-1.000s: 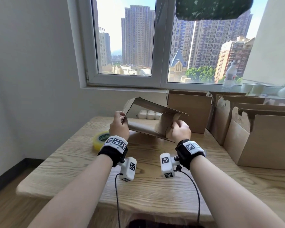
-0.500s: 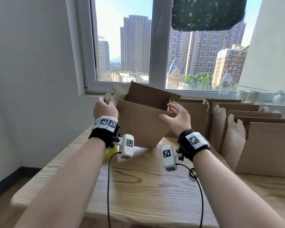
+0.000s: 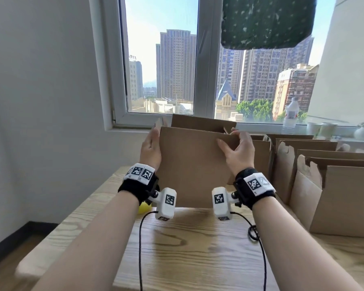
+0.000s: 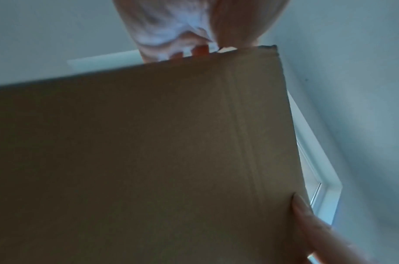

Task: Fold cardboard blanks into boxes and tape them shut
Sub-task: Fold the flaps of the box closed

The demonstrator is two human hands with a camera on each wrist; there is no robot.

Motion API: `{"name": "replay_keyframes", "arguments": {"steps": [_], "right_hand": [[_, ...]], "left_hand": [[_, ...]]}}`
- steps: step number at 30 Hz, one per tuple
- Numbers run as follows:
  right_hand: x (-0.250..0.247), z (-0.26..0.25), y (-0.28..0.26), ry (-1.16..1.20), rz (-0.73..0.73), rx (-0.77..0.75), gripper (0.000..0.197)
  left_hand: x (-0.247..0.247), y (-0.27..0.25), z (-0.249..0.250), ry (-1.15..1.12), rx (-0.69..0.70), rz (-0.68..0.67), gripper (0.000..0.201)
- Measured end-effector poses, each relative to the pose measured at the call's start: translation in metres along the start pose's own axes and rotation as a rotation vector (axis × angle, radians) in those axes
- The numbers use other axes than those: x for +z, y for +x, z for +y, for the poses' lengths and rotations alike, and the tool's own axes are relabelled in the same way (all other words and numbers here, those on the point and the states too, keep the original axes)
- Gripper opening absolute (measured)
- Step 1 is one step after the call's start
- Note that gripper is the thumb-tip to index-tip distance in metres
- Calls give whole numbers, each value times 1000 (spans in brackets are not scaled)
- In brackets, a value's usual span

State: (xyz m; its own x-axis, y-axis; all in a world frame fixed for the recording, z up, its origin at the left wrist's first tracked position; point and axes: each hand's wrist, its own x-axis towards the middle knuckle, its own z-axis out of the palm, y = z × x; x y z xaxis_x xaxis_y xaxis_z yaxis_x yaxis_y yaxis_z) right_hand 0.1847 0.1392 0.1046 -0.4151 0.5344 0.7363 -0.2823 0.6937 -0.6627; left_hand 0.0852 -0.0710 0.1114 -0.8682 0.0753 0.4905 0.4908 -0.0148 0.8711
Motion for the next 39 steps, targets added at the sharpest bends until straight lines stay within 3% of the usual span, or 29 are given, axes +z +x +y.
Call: {"name": "replay_keyframes", "arguments": {"steps": [3,5,7,9,12,15,17,20,21,24,26,29,33,37,39], "right_hand": [[-1,-8,8,-11,32,-36,34],[0,-6,3,-29,13,-3,38],[2,0,-8,-43,-13,29,43],[2,4,-18,-58,-16,30,47],[0,4,-23,-41,-14,59,52],[-5,9,-28,52,13,163,64],[-7,16,-34,74,34,222,56],[-7,24,-40,68,42,240,46],[-7,25,-39,60,43,240,45],[-8,22,-34,52,57,253,40],[-8,20,-32,26,95,270,36],[-6,22,-34,15,169,246,47],[-9,30,-35,-2,153,201,50],[-19,34,-34,-15,120,134,55],[-24,37,-35,-1,91,118,57]], "left_hand": [[6,-5,5,3,-203,-65,61],[9,-10,-3,-22,-341,-68,83],[13,-16,-15,-62,-424,-75,101],[13,-24,-21,-108,-450,-78,107],[12,-26,-21,-109,-414,-116,117],[13,-20,-28,48,-193,-183,109],[17,-17,-32,178,-86,-233,106],[26,-13,-38,191,-49,-237,119],[27,-14,-36,157,-44,-222,118],[32,-14,-30,8,-8,-163,84],[37,-12,-32,-63,-71,-114,85],[41,-14,-34,-87,-118,-82,80],[39,-13,-31,-20,-122,-91,65],[34,-16,-28,197,-22,-68,58],[31,-20,-32,192,28,-55,50]]}}
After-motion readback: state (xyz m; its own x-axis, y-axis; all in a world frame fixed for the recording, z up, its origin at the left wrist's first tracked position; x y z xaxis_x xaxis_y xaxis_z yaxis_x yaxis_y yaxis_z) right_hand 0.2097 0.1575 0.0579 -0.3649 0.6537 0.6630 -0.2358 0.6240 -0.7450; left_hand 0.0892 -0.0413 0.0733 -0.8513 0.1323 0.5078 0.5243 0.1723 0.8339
